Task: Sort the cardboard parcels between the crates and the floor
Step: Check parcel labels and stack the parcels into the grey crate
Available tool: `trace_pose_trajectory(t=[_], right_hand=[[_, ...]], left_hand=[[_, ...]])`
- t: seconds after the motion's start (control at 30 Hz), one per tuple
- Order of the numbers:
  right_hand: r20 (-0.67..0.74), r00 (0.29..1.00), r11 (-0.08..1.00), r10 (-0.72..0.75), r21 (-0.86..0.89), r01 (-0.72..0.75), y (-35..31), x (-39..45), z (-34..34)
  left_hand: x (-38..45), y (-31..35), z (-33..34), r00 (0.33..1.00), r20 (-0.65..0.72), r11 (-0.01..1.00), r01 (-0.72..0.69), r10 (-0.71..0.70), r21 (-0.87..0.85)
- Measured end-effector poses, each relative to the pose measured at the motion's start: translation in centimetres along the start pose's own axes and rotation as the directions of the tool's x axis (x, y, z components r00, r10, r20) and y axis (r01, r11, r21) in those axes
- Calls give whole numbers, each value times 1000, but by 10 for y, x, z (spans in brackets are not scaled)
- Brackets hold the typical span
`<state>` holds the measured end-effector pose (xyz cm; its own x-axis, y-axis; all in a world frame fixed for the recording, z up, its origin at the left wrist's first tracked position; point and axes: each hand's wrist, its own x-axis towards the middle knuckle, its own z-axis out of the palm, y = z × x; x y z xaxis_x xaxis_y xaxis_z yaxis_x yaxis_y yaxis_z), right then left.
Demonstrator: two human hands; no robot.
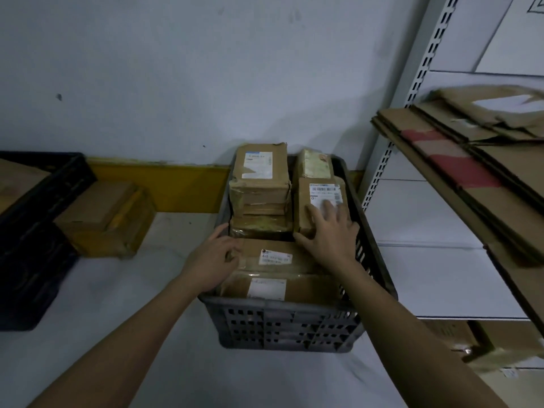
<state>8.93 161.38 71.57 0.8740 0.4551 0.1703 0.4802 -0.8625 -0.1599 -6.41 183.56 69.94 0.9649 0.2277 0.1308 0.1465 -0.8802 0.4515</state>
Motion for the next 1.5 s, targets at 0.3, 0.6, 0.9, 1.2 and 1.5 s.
trace_pose_trajectory(t=[0.3, 0.6, 0.9, 1.2, 1.5], right_hand=[[29, 998, 999, -52, -13, 52, 19, 8, 1], [61, 998, 993, 9, 117, -16, 2, 11, -31], [-153, 964, 830, -218, 491, 265, -89, 19, -42], [229, 861, 813, -455, 502, 296, -244, 40, -3], [497, 760, 886, -419, 406, 223, -401, 95, 73]], left_hand=[[3, -8, 5, 1000, -14, 999, -15, 16, 47], [-1, -4, 6, 999, 45, 998, -30, 28, 53], [7, -8, -33, 986, -148, 991, 94, -79, 90], [-29, -133, -104, 851, -169, 867, 481, -498, -132], [-29, -295, -144, 764, -26, 762, 639, -644, -107]])
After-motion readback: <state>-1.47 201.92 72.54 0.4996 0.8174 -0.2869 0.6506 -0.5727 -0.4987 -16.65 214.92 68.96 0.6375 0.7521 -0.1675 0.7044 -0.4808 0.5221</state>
